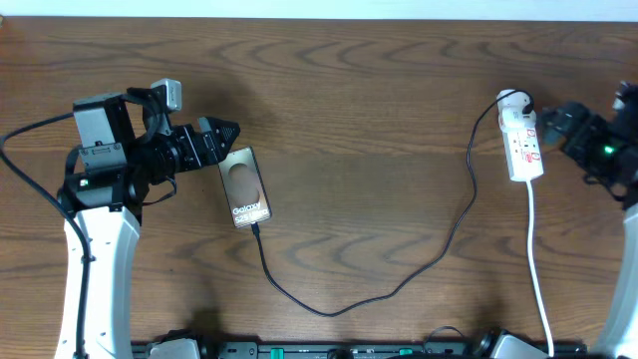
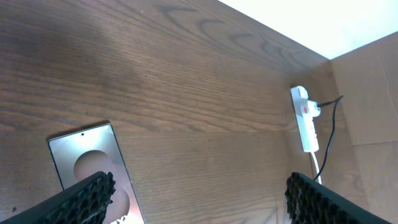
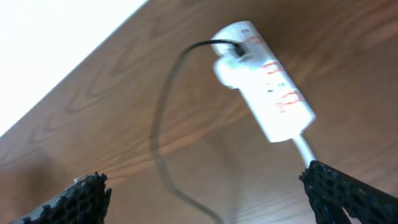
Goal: Plug charger to phone and switch on socket
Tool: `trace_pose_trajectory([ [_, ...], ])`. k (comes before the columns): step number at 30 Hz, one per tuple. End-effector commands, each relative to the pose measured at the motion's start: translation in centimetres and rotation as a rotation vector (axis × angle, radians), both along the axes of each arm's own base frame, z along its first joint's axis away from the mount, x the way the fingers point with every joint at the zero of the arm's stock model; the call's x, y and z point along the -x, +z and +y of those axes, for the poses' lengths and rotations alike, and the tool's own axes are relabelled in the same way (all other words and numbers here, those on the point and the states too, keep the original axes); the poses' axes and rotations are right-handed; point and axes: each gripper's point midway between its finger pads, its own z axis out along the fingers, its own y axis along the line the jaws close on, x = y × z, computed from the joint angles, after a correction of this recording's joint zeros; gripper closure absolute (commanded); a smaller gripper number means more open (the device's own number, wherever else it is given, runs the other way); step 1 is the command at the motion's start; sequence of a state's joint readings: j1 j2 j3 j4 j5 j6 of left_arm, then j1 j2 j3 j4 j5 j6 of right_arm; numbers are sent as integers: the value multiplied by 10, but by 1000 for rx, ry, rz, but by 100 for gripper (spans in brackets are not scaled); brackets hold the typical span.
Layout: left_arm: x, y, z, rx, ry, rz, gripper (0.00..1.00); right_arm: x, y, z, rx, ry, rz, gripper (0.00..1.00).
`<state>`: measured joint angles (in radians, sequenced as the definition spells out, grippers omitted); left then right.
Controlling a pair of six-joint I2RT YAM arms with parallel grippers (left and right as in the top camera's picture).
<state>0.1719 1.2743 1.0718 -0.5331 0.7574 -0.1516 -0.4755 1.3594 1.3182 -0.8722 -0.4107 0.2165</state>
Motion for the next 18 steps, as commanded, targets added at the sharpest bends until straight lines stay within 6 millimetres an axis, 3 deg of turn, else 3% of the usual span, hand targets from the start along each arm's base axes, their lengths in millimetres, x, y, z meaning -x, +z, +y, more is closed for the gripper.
trace_pose_trajectory([
  [1, 0, 3, -2, -10, -21, -19, 10, -5, -18, -16, -4, 116, -7, 1],
  [9, 2, 2, -2, -8, -21, -9, 10, -40, -64, -36, -153, 214, -13, 1],
  [18, 2, 1, -2, -8, -21, -8, 10, -83, -89, -62, -128, 296, 64, 1],
])
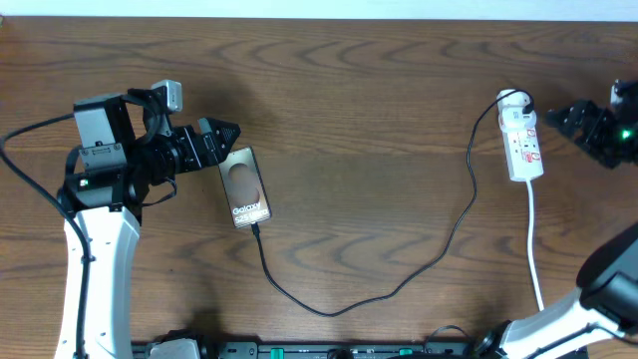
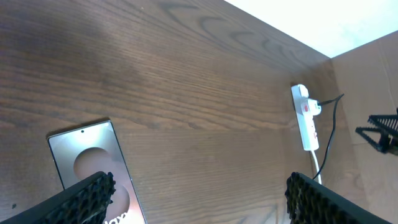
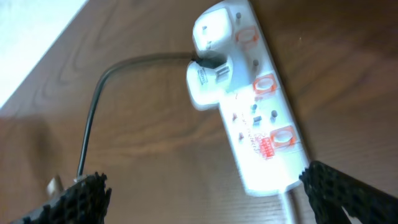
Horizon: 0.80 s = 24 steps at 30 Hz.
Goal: Plug charger to phone and switch on socket
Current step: 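Move the right gripper to the power strip's red switch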
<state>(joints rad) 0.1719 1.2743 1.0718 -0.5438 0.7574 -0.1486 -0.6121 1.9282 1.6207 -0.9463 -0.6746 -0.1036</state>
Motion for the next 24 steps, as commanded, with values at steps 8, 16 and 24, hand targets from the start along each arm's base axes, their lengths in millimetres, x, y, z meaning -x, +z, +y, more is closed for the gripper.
trace_pose_trajectory([
  [8, 1, 2, -2, -6, -19, -12, 10, -37, -28, 8, -5, 205, -56, 1],
  [16, 2, 1, -2, -5, -19, -3, 10, -51, -53, 34, 9, 284, -36, 1],
  [24, 3, 0, -2, -4, -19, 2, 10, -55, -78, 44, -14, 286, 15, 1],
])
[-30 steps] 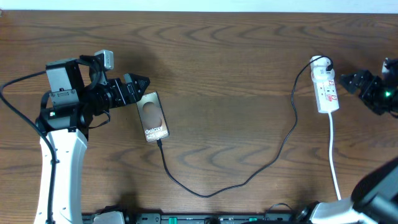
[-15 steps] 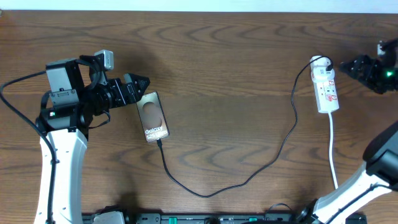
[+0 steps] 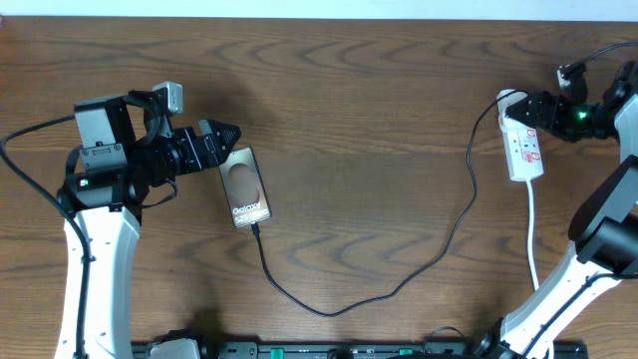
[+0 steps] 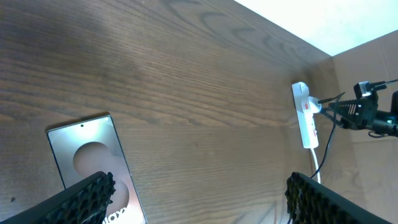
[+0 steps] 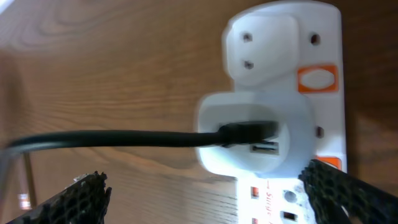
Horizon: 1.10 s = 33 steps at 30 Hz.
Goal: Plug charger to phone and switch on socket
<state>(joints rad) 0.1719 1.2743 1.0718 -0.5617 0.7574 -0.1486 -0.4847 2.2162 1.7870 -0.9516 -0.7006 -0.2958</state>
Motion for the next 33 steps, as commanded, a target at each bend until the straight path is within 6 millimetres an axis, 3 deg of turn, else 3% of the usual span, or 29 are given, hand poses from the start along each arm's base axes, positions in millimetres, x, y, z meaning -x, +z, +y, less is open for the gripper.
trace_pose_trajectory([
  [1, 0, 3, -2, -7, -19, -16, 10, -4, -8, 4, -21, 8, 11, 1],
  [16, 1, 2, -2, -7, -19, -13, 10, -5, -18, 1, 0, 6, 27, 1],
  [24, 1, 2, -2, -7, -19, -13, 10, -2, -48, 14, -60, -1, 105, 1],
  [33, 1, 2, -2, -6, -19, -13, 10, 3, -51, 25, -78, 13, 144, 1],
])
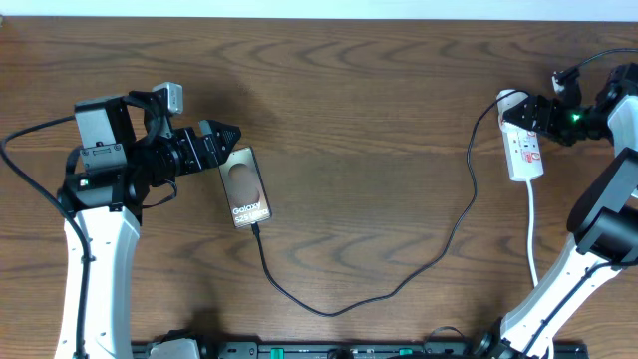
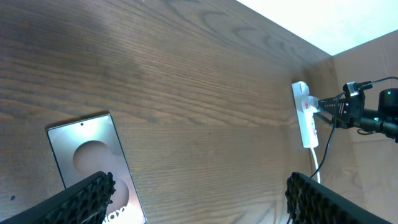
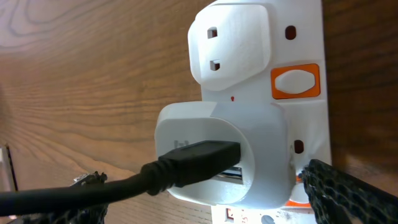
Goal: Plug charger to phone and switch on socket
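Observation:
The phone (image 1: 248, 187) lies face up on the wooden table (image 1: 359, 120), and the black cable (image 1: 399, 284) is plugged into its lower end. That cable runs to a white charger adapter (image 3: 224, 149) seated in the white power strip (image 1: 521, 145). My right gripper (image 1: 533, 113) is open at the strip's far end. In the right wrist view its fingers (image 3: 339, 193) stand on either side of the adapter, one next to an orange switch (image 3: 296, 81). My left gripper (image 1: 227, 148) hangs open over the phone's top end (image 2: 87, 155).
The strip's white lead (image 1: 535, 249) runs toward the table's front edge. The black cable loops across the middle front of the table. A pale wall edge (image 2: 298, 18) borders the far side.
My right gripper has moved slightly closer to the strip's far end, so the adapter fills more of the right wrist view. The left arm, phone and cable have not moved.
My right gripper was open beside the strip's right side, then farther right near the table edge. After that it was at the strip's far end by the adapter, and now closer still. The left gripper stayed open over the plugged-in phone throughout.

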Tool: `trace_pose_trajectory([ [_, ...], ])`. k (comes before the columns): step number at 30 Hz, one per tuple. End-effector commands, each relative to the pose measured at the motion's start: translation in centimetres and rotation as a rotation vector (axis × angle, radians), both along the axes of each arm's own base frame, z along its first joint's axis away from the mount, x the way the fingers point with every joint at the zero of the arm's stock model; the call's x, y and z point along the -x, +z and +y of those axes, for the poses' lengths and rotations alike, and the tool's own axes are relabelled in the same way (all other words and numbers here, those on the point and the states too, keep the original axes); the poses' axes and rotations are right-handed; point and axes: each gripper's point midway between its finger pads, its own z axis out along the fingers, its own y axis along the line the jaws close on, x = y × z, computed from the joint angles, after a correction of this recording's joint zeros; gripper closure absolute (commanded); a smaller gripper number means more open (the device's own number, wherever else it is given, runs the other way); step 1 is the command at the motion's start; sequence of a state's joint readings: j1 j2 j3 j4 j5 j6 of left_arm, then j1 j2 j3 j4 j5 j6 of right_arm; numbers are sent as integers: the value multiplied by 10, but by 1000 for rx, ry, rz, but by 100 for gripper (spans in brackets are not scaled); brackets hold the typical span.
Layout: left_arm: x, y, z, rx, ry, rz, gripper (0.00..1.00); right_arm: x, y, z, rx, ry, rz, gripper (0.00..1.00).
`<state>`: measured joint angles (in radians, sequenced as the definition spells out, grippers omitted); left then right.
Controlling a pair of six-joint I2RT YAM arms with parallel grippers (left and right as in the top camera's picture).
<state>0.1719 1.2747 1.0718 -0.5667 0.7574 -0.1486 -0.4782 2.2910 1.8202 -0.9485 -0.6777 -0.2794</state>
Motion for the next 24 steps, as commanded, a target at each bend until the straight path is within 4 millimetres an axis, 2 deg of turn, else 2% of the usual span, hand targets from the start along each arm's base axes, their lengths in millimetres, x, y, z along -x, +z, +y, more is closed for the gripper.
trace_pose_trajectory([
  [1, 0, 3, -2, -7, -19, -18, 10, 9, -24, 28, -77, 21, 96, 1],
  [11, 0, 3, -2, -7, -19, -17, 10, 13, -25, 25, -57, 12, 126, 1],
  [19, 0, 3, -2, -7, -19, -17, 10, 4, -3, 5, 53, -1, 122, 1],
  [24, 0, 3, -2, -7, -19, -17, 10, 4, 0, 4, 59, -2, 123, 1],
])
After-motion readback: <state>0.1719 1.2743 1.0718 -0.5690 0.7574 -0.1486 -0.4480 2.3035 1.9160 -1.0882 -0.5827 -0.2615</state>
